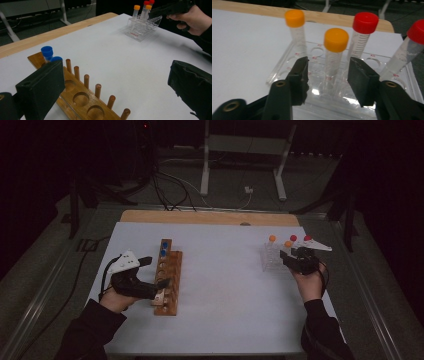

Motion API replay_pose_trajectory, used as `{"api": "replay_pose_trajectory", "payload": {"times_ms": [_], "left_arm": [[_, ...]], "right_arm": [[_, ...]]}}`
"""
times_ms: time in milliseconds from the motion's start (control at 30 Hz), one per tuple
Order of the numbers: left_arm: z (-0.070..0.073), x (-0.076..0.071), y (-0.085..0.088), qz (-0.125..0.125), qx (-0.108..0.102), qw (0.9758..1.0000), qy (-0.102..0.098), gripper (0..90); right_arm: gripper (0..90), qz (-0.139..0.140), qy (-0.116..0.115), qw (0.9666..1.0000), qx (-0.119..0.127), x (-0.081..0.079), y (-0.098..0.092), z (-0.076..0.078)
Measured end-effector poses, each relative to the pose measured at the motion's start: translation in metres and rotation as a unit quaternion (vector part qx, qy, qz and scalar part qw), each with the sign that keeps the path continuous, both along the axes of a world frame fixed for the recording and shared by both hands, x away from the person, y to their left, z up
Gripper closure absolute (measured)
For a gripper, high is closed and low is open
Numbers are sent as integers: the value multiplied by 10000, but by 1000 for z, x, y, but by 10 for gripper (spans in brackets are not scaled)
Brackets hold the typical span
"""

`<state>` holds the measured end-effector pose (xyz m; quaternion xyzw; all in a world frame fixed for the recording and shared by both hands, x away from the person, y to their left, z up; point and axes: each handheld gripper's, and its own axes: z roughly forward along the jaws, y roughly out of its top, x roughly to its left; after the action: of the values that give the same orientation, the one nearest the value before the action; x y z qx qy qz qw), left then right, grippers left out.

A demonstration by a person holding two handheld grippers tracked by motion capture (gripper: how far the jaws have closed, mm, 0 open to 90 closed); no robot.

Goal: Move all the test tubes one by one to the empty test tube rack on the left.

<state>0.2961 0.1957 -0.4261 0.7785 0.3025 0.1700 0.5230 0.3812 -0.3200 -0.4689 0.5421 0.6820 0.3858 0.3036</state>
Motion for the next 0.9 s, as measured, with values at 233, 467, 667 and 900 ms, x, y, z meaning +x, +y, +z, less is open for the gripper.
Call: {"api": "replay_pose_trajectory", "payload": {"times_ms": [233, 467, 667, 900], "left_arm": [[0, 0, 0, -6, 20, 10000, 6, 19], [0, 0, 1, -3, 10, 10000, 13, 19], [-1, 0, 1, -23, 14, 10000, 38, 19], [0, 0, -1, -48, 37, 10000, 52, 19]], "right_arm": [[615, -83, 24, 10000, -15, 10, 1, -1], [732, -129, 123, 9997, -136, 15, 4, -4], [741, -122, 90, 9997, -181, 14, 4, 2], [742, -62, -144, 9995, -289, 7, 6, 21]]}}
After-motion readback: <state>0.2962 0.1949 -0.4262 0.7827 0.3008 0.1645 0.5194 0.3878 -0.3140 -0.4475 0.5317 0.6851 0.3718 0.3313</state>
